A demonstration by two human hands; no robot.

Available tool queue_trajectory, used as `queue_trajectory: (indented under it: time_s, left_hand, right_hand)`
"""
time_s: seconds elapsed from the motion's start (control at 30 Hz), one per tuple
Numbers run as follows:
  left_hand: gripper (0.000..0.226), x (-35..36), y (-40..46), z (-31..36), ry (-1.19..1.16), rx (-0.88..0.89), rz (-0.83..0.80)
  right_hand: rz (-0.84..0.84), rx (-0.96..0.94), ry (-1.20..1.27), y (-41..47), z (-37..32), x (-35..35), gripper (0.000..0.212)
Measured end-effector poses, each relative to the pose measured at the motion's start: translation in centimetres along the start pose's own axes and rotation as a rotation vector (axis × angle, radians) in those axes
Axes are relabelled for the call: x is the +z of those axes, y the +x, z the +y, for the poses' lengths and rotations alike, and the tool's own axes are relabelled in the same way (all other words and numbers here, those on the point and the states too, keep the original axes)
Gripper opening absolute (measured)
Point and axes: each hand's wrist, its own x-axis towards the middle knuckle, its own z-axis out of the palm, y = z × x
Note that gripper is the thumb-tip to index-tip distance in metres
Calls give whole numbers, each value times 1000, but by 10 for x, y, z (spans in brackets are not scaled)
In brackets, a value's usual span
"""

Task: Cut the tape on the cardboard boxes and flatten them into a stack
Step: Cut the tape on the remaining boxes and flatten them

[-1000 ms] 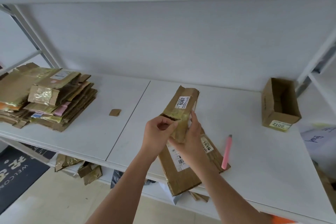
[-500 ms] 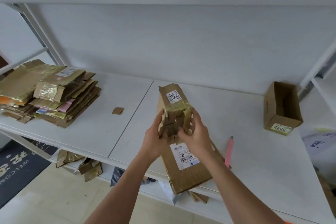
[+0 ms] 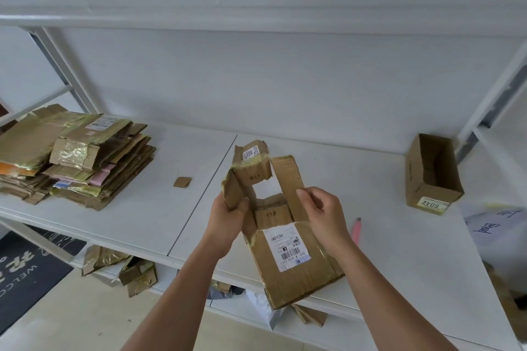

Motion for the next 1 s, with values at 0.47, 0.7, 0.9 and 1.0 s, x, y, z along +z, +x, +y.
queue_trajectory:
  time_s: [0.47, 0.7, 0.9, 1.0]
  left_hand:
    - [69, -5, 1, -32, 731, 209, 174]
    - [40, 3, -10, -51, 481, 334, 88]
    - [29, -7, 2, -52, 514, 203, 197]
    - [31, -12, 6, -54, 526, 133, 220]
  right_hand:
    - [-206, -304, -537, 15, -18, 5, 17]
    - [-332, -191, -515, 11, 5, 15, 18]
    - [-182, -118, -272, 3, 19, 16, 54]
    - [-46, -19, -209, -12, 29, 19, 93]
